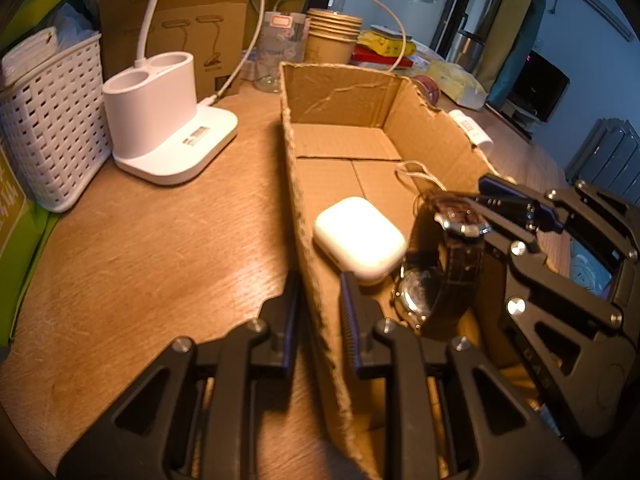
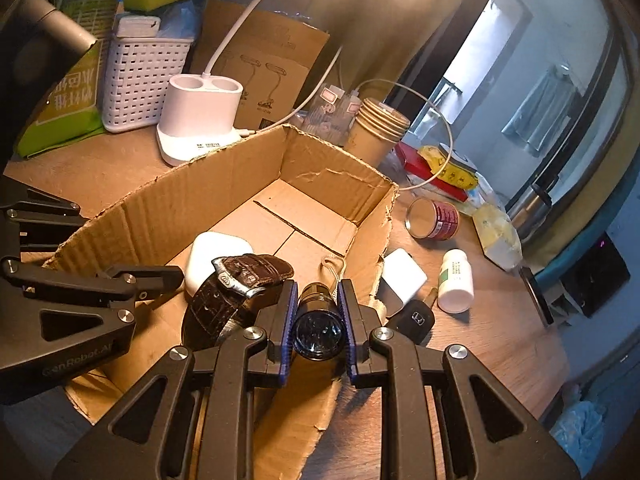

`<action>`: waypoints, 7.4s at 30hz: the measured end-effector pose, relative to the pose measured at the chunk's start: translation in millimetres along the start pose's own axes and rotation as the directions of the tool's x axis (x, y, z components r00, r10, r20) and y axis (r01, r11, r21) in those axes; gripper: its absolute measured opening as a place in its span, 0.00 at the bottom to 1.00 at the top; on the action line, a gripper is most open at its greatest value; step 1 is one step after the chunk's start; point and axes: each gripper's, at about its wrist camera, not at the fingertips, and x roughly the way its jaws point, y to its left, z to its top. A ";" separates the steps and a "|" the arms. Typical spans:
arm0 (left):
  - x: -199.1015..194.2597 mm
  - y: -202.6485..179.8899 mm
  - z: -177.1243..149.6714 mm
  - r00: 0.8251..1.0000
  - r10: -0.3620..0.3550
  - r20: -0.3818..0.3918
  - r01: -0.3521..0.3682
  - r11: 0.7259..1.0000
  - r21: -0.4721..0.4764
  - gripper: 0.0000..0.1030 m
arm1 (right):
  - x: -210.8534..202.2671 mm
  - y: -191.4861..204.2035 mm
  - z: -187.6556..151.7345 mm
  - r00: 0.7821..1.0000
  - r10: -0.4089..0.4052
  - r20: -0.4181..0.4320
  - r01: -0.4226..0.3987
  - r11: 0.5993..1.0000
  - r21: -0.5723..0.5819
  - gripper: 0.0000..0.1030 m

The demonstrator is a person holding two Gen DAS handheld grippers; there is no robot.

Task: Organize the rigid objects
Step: 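Carry the flashlight into the box beside the watch and open the right gripper, then withdraw the right gripper from the box toward the Honda car key, then close the right gripper on the black Honda car key and lift it, then carry the car key into the box and release it beside the AirPods case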

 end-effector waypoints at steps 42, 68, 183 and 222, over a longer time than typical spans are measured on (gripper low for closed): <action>-0.4 0.1 -0.9 1.000 -0.001 -0.002 0.001 1.000 -0.004 0.21 | -30.3 -46.3 -14.5 0.989 0.126 0.081 -0.141 0.965 0.219 0.39; -0.2 0.4 -0.5 1.000 -0.002 -0.003 0.002 1.000 -0.004 0.21 | 10.6 -99.3 -51.3 0.994 0.105 0.013 -0.101 0.913 0.394 0.43; 0.3 1.7 0.7 1.000 -0.004 -0.004 0.004 1.000 -0.005 0.21 | -25.8 -118.1 -18.0 0.992 0.098 0.085 -0.120 0.941 0.317 0.37; -0.4 -0.1 -0.6 1.000 -0.004 -0.003 0.004 1.000 -0.005 0.21 | -11.0 -52.3 67.3 0.959 0.233 0.161 -0.254 0.959 0.123 0.37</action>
